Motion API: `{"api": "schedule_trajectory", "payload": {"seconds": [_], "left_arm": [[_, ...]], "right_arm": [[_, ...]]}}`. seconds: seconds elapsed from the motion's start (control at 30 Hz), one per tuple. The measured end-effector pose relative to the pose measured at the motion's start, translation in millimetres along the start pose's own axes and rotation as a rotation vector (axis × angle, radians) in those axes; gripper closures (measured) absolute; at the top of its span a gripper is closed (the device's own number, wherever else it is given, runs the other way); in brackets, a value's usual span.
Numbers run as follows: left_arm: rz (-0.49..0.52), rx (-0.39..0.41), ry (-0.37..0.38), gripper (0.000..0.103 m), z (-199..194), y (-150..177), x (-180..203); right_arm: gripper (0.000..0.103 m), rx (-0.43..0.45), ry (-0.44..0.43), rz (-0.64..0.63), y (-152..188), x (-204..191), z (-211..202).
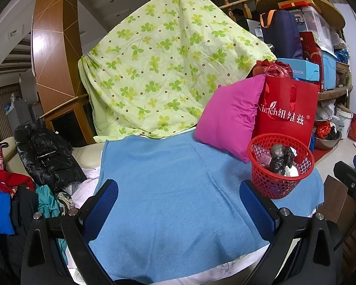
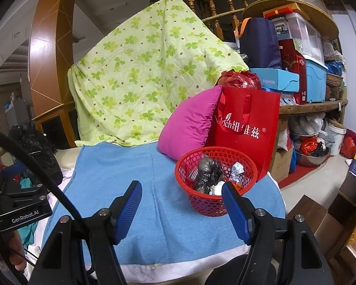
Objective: Collect trash
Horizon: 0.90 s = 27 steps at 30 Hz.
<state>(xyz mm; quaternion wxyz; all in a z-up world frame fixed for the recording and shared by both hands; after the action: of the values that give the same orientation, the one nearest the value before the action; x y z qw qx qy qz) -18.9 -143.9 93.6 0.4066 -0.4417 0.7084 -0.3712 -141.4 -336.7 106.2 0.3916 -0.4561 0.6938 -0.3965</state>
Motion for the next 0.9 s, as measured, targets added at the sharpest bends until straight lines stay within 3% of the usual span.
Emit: {"api": "schedule_trajectory", "payload": {"seconds": [0.9], "left_arm": [[-0.001, 0.000, 0.004, 0.001, 0.7, 3.7, -0.6]], "right_arm": [[0.030, 0.001, 0.000, -0.006, 0.1, -2.4, 1.7]]}}
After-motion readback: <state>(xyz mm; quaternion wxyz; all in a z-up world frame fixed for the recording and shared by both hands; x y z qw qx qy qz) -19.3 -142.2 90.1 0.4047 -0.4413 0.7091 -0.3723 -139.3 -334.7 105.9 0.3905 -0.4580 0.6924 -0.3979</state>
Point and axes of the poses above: each gripper's, at about its wrist camera, not at the fingertips, and z roughly the way its jaws point, x to its right, y to its underside, the point moved 7 cm from there along z, roughly the way its jaws point, and after that the axes turned 9 degrees about -y, right-handed, at the moved point
